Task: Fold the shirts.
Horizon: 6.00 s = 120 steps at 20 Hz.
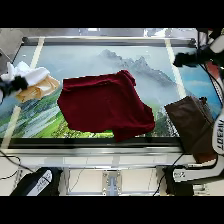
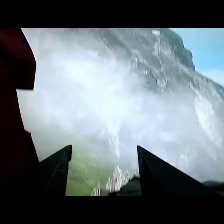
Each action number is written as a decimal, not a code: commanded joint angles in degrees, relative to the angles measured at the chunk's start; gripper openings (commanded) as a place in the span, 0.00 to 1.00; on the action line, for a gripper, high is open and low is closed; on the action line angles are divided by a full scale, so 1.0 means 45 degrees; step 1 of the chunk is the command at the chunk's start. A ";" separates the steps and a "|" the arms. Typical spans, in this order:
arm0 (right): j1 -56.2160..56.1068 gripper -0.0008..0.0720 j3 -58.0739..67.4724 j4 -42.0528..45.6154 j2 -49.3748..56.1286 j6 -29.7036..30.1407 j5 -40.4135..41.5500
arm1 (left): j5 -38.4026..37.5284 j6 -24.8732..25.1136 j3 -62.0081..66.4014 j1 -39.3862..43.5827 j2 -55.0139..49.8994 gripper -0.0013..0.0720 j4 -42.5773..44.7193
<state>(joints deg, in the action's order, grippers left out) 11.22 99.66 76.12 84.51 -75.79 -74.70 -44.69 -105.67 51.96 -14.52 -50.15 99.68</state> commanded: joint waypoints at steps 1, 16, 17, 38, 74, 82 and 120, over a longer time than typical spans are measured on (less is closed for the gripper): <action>0.2059 0.63 -0.4945 -0.2793 -0.2584 0.1001 -0.0685 | -0.0748 -0.0563 -0.4634 -0.1443 0.3317 0.82 -0.3818; 0.1175 0.63 -1.0540 -0.5090 -0.1054 0.1083 0.0952 | -0.0704 0.3162 -0.6902 -0.0393 -0.0131 0.82 -0.9986; 0.1054 0.63 -1.0545 -0.5090 -0.1049 0.1083 0.0981 | -0.0573 0.3157 -0.6902 0.0015 -0.0359 0.82 -0.9996; 0.0107 0.63 -1.0545 -0.3959 0.0073 0.0073 0.2438 | 0.2856 0.3215 -0.6897 0.2463 -0.2166 0.47 -1.3216; -0.1234 0.02 -0.0457 -0.3609 -0.2244 -0.0335 0.0471 | -0.6047 0.7174 0.7582 0.1039 -0.3983 0.04 -0.4721; -0.2783 0.02 -0.0452 -0.3293 0.5275 -0.0894 0.5003 | 0.3487 0.6883 0.7587 0.3444 -1.0321 0.04 -0.3249; 0.1331 0.70 -1.0054 -0.5489 -0.3793 0.1112 0.3735 | -0.1035 0.2006 -0.9000 -0.5688 0.1821 0.68 -1.1740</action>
<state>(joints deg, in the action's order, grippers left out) 17.19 54.39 51.92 68.82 -70.85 -57.98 -51.07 -100.99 11.66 -39.92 -37.80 49.43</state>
